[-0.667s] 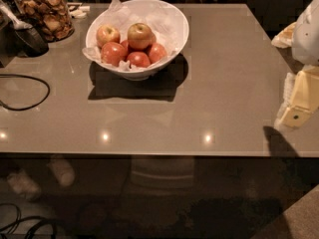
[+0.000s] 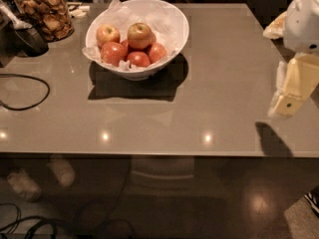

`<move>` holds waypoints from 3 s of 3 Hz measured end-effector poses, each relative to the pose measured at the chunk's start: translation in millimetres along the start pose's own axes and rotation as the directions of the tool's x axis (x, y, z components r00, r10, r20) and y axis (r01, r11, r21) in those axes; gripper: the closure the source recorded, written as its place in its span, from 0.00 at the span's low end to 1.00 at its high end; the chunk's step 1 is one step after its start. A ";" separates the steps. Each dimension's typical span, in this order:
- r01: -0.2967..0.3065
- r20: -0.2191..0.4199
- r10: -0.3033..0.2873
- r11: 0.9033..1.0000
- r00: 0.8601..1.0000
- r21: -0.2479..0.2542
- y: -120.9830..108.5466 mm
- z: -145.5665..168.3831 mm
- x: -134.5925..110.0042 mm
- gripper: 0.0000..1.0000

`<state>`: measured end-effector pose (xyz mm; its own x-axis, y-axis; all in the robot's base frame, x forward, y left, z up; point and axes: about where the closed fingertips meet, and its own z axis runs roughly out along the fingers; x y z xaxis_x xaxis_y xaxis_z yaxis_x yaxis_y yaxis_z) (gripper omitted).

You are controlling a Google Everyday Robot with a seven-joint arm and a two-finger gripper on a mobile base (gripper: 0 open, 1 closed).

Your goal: Pick apple from white bowl

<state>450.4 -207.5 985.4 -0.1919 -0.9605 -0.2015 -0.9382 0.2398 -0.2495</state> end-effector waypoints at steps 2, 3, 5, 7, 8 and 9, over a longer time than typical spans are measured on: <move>0.084 0.022 -0.085 0.996 0.996 0.013 -21.2 -10.4 -36.0 0.00; 0.085 0.028 -0.086 0.996 0.996 0.028 -23.4 -11.9 -38.5 0.00; 0.113 0.069 -0.118 0.990 0.991 0.080 -66.3 -14.1 -90.0 0.00; 0.161 0.087 -0.171 0.981 0.982 0.107 -98.1 -18.1 -132.1 0.00; 0.161 0.074 -0.173 0.976 0.982 0.146 -105.9 -13.1 -138.0 0.00; 0.163 0.089 -0.179 0.974 0.980 0.156 -129.4 0.6 -160.0 0.00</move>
Offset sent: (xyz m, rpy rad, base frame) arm 0.0290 0.0409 0.0312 -0.0158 -0.0136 0.1359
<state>602.7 -84.8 1049.3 0.0053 -0.9714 -0.2376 -0.9004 0.0987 -0.4237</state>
